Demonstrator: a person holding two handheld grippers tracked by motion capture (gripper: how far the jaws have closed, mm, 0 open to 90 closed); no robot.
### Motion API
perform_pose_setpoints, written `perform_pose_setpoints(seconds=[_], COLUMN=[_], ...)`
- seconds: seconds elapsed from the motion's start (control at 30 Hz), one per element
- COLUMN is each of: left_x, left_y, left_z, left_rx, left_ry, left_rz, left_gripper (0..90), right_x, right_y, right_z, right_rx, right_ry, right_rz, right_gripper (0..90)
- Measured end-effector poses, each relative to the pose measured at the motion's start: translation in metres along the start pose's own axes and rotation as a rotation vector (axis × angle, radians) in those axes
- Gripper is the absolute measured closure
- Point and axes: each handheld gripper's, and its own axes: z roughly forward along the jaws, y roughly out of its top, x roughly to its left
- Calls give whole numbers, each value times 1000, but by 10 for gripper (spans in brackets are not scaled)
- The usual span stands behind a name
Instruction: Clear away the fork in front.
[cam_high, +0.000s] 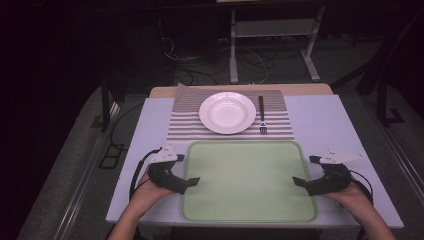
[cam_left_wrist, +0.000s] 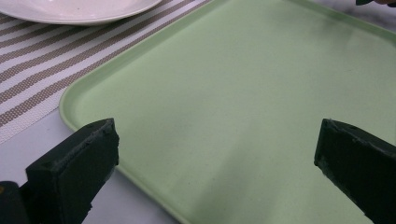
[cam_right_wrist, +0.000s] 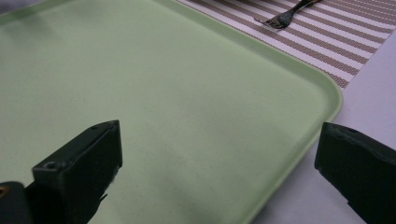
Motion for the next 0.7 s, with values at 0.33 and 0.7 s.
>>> perform_pose_setpoints(seconds=[0.33, 0.7], left_x=[1, 4], left_y=[0, -2], left_z=[-1, 1], left_rx=[-9, 19], left_ry=[10, 1], left_rz=[-1, -4], left_gripper=[0, 0], right_x=[-2, -7], right_y=[6, 16], right_z=[1, 8], right_rx=[4, 2], right_ry=[8, 20], right_rz=[9, 20], right_gripper=[11, 11])
